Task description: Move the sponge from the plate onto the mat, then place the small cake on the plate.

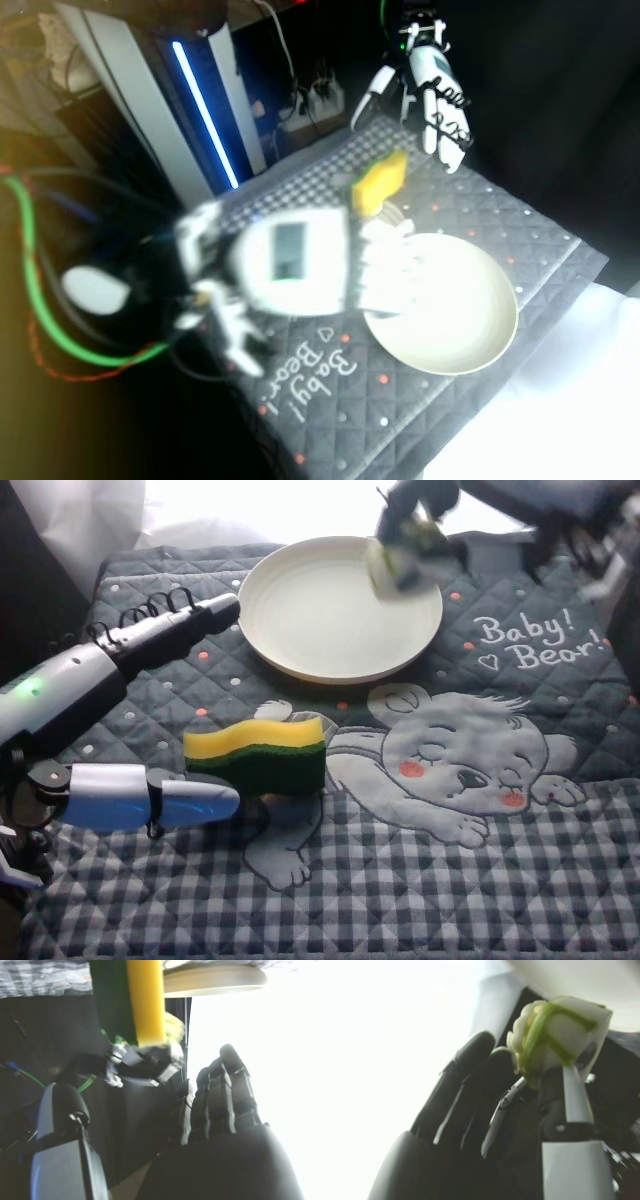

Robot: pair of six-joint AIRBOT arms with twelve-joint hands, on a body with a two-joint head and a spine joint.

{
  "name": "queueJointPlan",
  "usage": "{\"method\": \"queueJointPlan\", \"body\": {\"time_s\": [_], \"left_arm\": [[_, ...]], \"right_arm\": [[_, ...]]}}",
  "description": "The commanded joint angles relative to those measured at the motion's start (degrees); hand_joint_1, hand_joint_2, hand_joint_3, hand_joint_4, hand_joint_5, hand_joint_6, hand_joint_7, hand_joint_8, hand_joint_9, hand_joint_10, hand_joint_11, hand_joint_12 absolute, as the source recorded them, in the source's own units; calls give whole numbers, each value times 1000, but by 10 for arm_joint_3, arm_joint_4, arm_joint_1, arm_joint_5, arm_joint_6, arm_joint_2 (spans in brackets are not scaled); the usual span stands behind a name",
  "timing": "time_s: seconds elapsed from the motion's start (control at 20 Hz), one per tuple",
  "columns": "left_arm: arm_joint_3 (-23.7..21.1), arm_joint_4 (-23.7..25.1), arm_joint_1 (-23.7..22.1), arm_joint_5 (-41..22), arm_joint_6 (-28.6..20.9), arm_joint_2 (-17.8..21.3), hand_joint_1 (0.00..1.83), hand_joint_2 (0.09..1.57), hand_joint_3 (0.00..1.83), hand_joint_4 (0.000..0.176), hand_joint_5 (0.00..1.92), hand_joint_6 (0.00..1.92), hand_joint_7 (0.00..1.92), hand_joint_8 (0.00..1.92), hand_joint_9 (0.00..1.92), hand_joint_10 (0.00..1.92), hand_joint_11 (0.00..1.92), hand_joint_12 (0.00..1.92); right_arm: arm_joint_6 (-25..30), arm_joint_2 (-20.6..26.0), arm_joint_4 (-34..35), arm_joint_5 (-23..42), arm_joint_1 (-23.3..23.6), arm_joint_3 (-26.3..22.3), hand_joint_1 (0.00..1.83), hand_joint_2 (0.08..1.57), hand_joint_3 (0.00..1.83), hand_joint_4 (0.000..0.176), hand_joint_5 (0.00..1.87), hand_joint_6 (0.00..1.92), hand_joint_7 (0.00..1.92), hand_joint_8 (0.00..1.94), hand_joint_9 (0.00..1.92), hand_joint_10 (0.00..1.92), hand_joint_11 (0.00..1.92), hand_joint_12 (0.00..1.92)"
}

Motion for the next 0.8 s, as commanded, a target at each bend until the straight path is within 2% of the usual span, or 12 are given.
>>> {"method": "queueJointPlan", "body": {"time_s": [0.0,0.05,0.2,0.3,0.35,0.4,0.5,0.55,0.6,0.65,0.7,0.75], "left_arm": [[6,2,-6,-69,-9,-4,800,848,1,64,123,8,91,5,109,2,0,698],[7,3,-8,-68,-9,-5,803,856,2,61,132,3,94,1,116,1,0,751],[10,10,-16,-64,-12,-9,833,854,0,63,128,1,111,4,140,7,0,731],[10,11,-17,-67,-13,-10,825,857,1,67,129,1,114,1,146,3,0,736],[9,11,-17,-67,-14,-11,809,850,0,66,134,3,131,8,159,8,0,729],[9,11,-17,-67,-14,-11,828,852,0,74,130,1,129,4,154,4,0,693],[9,9,-15,-67,-15,-11,839,859,2,78,119,0,124,1,158,5,0,688],[9,8,-14,-68,-15,-12,815,853,0,89,121,0,131,2,163,5,0,716],[9,7,-14,-69,-16,-13,815,864,3,94,128,2,127,1,155,2,0,748],[9,7,-14,-70,-16,-13,815,866,3,95,130,2,126,0,153,1,0,755],[9,6,-14,-71,-16,-14,833,868,3,102,117,2,134,2,150,0,0,707],[8,5,-14,-72,-16,-14,851,879,4,91,110,0,140,2,149,0,0,670]], "right_arm": [[-2,-20,18,8,8,24,1377,1104,0,0,1059,824,917,1035,917,1170,773,1152],[-2,-37,20,-8,9,37,1378,1094,1,0,1060,861,949,946,932,1143,792,1101],[-2,-64,31,-56,9,65,1362,1131,1,0,1016,1002,867,1039,833,1218,675,1132],[-2,-75,31,-80,0,77,1387,1069,0,0,1001,947,1083,620,1059,1063,922,1149],[-2,-77,31,-91,-4,81,1381,1077,0,0,1058,903,1098,636,934,1155,741,1224],[-1,-77,31,-93,-7,83,1373,1093,2,0,1038,1011,1057,735,877,1089,612,1117],[4,-77,31,-93,-9,78,1358,1137,2,0,970,1176,933,906,786,1144,674,977],[7,-75,31,-84,-9,72,1373,1104,0,0,997,1029,945,823,974,1098,828,1077],[9,-67,30,-70,-9,65,1281,1089,0,0,1125,663,977,1070,1066,899,932,1173],[10,-54,30,-51,-10,51,1265,1078,0,0,1172,548,994,1101,1115,785,957,1189],[12,-34,29,-29,-13,34,1271,1085,0,0,1207,441,960,1198,1036,802,794,1300],[14,-20,29,-14,-16,21,1358,1076,11,0,1179,555,979,1053,943,1083,646,1246]]}}
